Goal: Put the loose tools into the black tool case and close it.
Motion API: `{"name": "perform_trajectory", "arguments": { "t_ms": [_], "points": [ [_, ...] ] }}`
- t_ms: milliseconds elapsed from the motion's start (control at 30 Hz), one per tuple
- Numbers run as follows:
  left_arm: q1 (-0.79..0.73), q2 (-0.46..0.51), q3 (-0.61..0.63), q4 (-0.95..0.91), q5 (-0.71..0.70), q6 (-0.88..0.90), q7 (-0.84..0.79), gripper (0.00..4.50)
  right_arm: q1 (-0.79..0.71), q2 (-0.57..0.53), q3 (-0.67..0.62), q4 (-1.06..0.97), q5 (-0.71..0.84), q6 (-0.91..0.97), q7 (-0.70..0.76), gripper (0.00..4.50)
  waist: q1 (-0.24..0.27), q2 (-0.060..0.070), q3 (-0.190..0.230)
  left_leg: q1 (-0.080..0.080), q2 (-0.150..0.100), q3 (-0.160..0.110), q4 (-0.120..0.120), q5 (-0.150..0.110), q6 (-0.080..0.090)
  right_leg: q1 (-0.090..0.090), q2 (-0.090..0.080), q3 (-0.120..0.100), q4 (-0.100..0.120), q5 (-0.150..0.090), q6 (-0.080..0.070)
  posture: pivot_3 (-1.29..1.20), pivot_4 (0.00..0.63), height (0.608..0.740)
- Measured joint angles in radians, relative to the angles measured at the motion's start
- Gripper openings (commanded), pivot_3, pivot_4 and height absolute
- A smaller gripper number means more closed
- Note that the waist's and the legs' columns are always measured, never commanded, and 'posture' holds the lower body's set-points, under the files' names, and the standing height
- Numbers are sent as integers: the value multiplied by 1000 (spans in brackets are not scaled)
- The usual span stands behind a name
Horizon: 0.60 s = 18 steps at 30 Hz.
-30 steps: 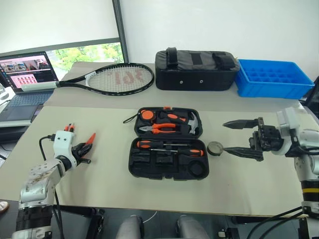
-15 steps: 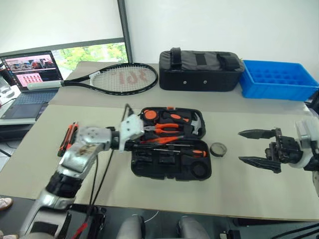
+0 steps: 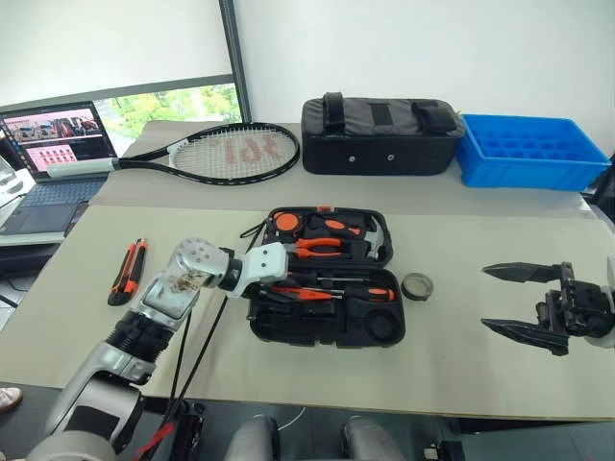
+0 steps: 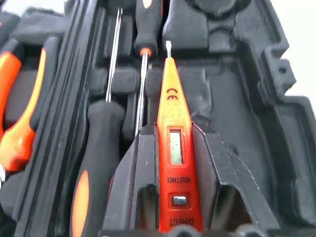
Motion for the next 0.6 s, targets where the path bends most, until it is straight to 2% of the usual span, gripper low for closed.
{"name": "perform_trajectory", "arguments": {
  "t_ms": [500, 567, 600],
  "points": [
    [28, -20, 6, 4, 20, 5, 15, 487, -35, 0, 17, -8, -1, 6, -1, 4500, 12, 1, -1, 0, 0, 0, 1, 0, 0, 0, 0, 0, 0, 0, 0, 0, 150, 708],
    [29, -33, 5, 12, 20, 5, 16, 1490, -42, 0, 27, -8, -1, 6, -1, 4500, 14, 1, -1, 0, 0, 0, 1, 0, 0, 0, 0, 0, 0, 0, 0, 0, 150, 708],
    [31, -36, 2, 15, 24, 4, 18, 1789, -43, 0, 31, -8, -1, 6, -1, 4500, 16, 1, -1, 0, 0, 0, 1, 0, 0, 0, 0, 0, 0, 0, 0, 0, 150, 708]
  ]
}}
